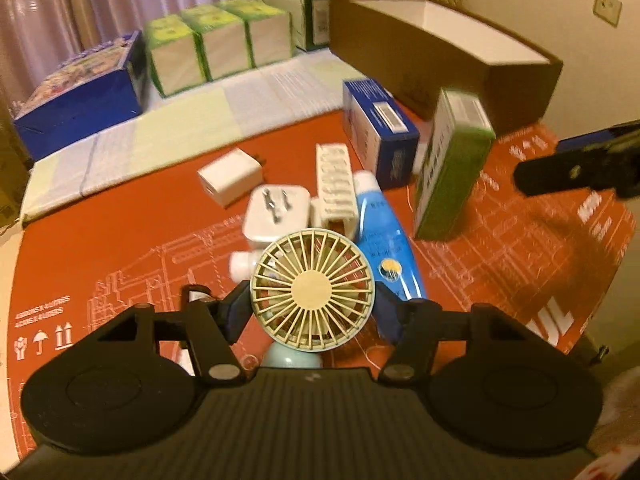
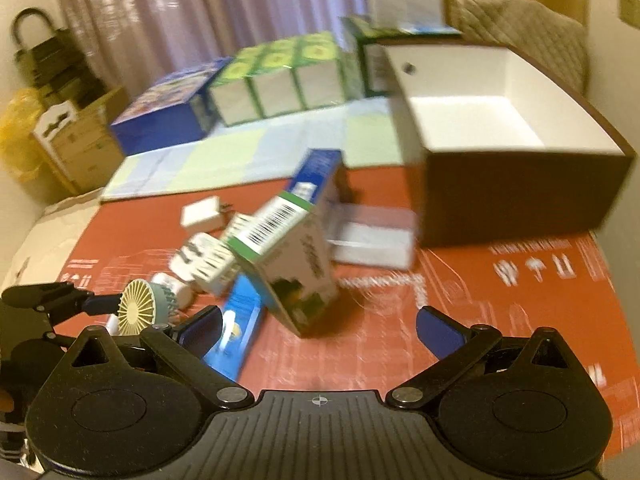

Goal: Organize rigid objects
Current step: 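Grasp the mint fan with the left tool while the right tool grasps the green box, then carry the fan and green box into the storage box with both tools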

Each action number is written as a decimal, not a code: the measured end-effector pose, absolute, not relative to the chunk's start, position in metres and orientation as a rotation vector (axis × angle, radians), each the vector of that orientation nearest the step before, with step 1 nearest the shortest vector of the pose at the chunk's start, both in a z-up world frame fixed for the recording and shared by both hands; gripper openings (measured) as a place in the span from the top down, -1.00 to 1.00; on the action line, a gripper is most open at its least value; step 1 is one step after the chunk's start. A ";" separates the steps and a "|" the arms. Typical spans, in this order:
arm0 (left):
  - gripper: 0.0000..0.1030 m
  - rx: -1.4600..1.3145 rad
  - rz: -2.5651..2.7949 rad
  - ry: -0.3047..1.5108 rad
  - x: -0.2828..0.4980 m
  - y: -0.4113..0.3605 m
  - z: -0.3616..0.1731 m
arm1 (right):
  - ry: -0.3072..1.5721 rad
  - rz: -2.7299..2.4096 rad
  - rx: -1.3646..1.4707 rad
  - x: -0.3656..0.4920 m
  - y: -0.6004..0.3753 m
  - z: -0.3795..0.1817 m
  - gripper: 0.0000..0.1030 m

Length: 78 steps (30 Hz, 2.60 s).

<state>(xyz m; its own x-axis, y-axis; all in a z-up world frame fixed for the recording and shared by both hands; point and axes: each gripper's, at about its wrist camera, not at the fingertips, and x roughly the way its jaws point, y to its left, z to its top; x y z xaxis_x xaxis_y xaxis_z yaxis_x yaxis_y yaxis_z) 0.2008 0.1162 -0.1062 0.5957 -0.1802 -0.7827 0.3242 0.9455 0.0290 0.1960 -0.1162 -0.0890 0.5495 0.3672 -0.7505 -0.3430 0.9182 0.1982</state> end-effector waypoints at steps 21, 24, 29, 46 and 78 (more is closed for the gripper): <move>-0.16 0.090 -0.204 0.822 0.198 0.141 -0.067 | 0.727 0.711 -0.271 0.233 -0.081 -0.107 -0.14; -0.16 0.090 -0.211 0.810 0.198 0.141 -0.062 | 0.736 0.680 -0.230 0.233 -0.084 -0.103 -0.13; -0.16 0.096 -0.232 0.780 0.199 0.137 -0.048 | 0.734 0.629 -0.139 0.230 -0.093 -0.084 -0.12; -0.16 0.122 -0.311 0.683 0.224 0.072 0.005 | 0.680 0.545 -0.051 0.238 -0.144 -0.014 -0.12; -0.16 0.073 -0.470 0.575 0.377 -0.149 0.045 | 0.639 0.352 -0.048 0.374 -0.312 0.017 -0.12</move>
<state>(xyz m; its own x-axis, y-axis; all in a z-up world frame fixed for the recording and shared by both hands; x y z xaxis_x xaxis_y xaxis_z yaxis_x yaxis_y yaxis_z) 0.3774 -0.1485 0.0449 0.7368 -0.4073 -0.5397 0.4474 0.8922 -0.0627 0.3735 -0.3120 0.0167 0.7454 0.3063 -0.5920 -0.3358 0.9398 0.0634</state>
